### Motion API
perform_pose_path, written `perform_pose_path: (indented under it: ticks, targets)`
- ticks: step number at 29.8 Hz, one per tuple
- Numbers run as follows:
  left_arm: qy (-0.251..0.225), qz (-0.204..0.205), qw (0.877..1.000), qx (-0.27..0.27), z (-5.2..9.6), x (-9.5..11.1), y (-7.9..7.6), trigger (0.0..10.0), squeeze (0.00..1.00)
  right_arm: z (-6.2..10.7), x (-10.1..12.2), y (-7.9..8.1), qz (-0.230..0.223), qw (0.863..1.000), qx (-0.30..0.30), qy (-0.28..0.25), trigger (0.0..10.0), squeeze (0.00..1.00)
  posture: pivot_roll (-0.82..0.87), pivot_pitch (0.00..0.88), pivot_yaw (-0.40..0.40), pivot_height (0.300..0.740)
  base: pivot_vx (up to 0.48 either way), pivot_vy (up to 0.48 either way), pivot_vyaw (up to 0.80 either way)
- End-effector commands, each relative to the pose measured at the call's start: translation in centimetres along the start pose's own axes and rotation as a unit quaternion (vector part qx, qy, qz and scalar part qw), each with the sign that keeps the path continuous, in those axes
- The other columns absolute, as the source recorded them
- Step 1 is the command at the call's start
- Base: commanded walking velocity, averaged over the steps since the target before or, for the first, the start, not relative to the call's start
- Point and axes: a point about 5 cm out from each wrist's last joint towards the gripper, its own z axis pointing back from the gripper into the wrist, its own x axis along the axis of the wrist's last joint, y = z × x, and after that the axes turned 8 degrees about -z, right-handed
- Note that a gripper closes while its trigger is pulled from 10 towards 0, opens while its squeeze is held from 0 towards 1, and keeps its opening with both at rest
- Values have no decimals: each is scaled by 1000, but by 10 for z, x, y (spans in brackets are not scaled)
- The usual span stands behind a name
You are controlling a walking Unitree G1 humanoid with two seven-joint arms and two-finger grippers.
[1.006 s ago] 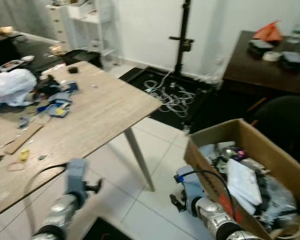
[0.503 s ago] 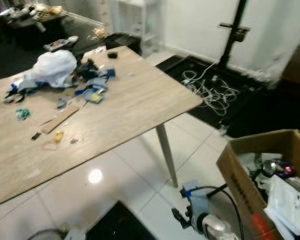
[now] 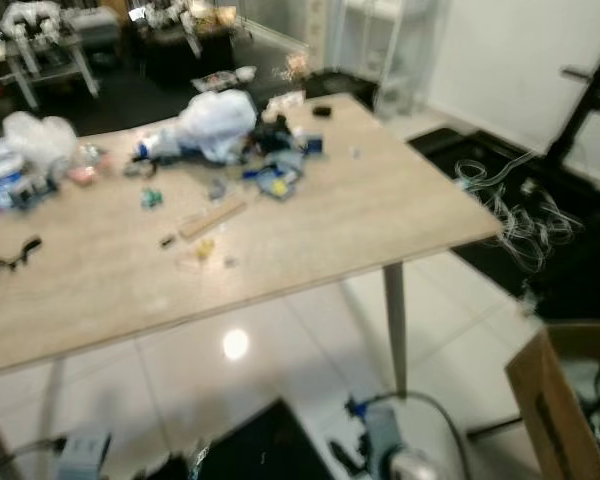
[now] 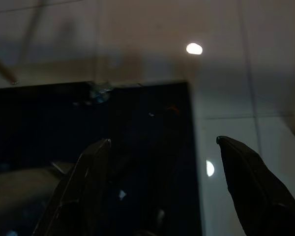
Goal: Picking trash to rubbish bin
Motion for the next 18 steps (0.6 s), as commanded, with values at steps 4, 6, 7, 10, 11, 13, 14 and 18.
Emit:
perform_pose_path:
  ticks: [4,6,7,10,11,13,14,18]
  targets:
    - [8,42,999,20,7,-16,-1,10000,0,-2,-8,17,71,993,80,44,10000,0,-10,101,25,740,0,0,711]
    - [22,72,995,58,14,-29,1,10000,0,-3,-5,25,132,980,134,59,10000,0,-10,104,9,740,0,0,712]
    - [22,72,995,58,14,-29,1,10000,0,-3,-5,25,132,980,134,59,10000,0,-10,104,9,740,0,0,712]
    - [18,112,990,86,17,-37,1,10000,0,-4,2,28,161,971,168,59,10000,0,-8,119,-8,740,0,0,712]
    - [11,135,986,96,17,-40,-1,10000,0,-4,5,29,171,966,188,57,10000,0,-2,136,-28,740,0,0,712]
    - [1,154,983,102,16,-40,-4,10000,0,-3,8,32,174,960,214,55,10000,0,1,140,-35,740,0,0,712]
    - [-7,160,981,106,12,-37,-10,10000,0,-2,12,38,172,949,260,52,10000,0,-3,138,-36,740,0,0,712]
    - [-15,150,984,92,-3,-27,-27,10000,0,4,27,52,141,911,385,39,10000,0,-36,107,-9,740,0,0,712]
